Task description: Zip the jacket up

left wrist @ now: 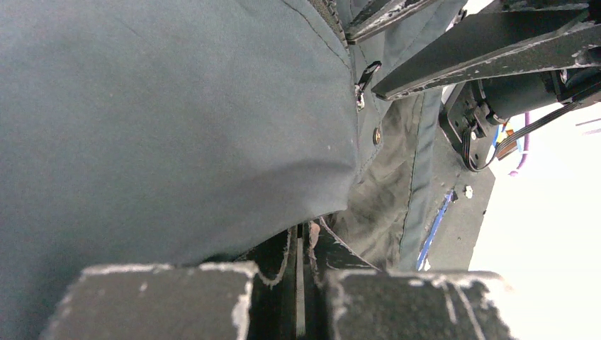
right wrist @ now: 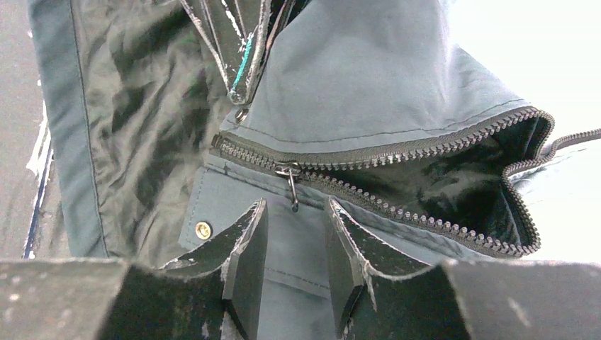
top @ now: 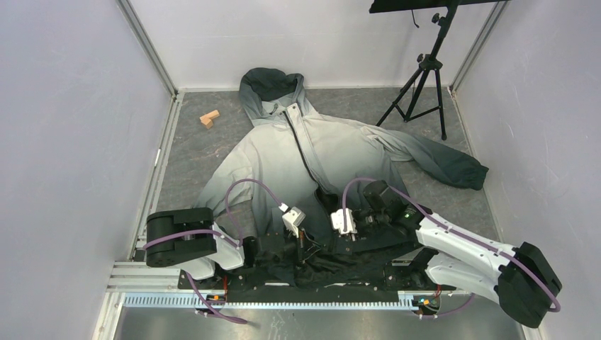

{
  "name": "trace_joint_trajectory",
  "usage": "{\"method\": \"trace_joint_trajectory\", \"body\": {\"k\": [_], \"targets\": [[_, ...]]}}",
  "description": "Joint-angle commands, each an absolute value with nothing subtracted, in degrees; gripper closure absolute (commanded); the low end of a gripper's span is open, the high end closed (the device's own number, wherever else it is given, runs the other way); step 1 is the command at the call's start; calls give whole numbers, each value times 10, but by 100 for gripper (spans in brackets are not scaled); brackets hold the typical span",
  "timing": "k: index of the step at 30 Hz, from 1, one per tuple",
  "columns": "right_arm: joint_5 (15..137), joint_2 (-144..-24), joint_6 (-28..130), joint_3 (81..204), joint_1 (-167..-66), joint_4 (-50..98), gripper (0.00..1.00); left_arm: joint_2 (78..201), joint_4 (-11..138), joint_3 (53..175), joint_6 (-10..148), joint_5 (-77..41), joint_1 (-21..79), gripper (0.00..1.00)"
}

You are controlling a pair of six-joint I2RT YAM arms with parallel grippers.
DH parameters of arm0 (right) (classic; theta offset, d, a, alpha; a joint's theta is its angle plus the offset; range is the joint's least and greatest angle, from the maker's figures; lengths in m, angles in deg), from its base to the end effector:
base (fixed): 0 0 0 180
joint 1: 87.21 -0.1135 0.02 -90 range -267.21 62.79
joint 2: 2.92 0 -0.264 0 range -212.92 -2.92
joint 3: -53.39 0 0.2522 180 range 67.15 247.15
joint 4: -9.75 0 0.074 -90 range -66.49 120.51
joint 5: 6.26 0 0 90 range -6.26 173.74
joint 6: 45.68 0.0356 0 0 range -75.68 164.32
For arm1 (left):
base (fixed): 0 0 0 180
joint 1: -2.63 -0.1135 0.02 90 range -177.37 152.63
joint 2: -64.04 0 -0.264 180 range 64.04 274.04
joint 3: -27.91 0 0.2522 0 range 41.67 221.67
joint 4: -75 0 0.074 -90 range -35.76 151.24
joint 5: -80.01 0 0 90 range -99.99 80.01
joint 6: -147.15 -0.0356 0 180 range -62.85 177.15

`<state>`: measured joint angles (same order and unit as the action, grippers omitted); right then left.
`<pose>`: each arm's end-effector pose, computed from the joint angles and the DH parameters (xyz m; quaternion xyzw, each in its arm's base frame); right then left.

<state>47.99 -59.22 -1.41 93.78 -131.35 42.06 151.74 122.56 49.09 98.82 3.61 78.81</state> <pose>0.1180 0.1435 0.1873 -0.7055 0.5521 0.2820 0.3433 0.0589 -0.2044 0.1107 0.1740 0.7922 -0.4444 0.3803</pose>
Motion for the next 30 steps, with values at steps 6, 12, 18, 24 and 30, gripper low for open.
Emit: {"method": "trace_joint_trajectory", "body": {"k": [6, 12, 18, 24, 30], "targets": [[460, -630, 5, 942, -1313, 373, 64, 1513, 1243, 488, 981, 50, 784, 98], [460, -627, 20, 941, -1315, 363, 67, 1513, 1243, 489, 980, 50, 784, 98], [473, -623, 31, 929, -1325, 344, 70, 1513, 1242, 491, 981, 48, 783, 98], [494, -632, 39, 922, -1344, 327, 76, 1512, 1242, 491, 982, 46, 784, 98], [568, -626, 55, 924, -1360, 316, 98, 1505, 1226, 496, 983, 46, 784, 98]]}}
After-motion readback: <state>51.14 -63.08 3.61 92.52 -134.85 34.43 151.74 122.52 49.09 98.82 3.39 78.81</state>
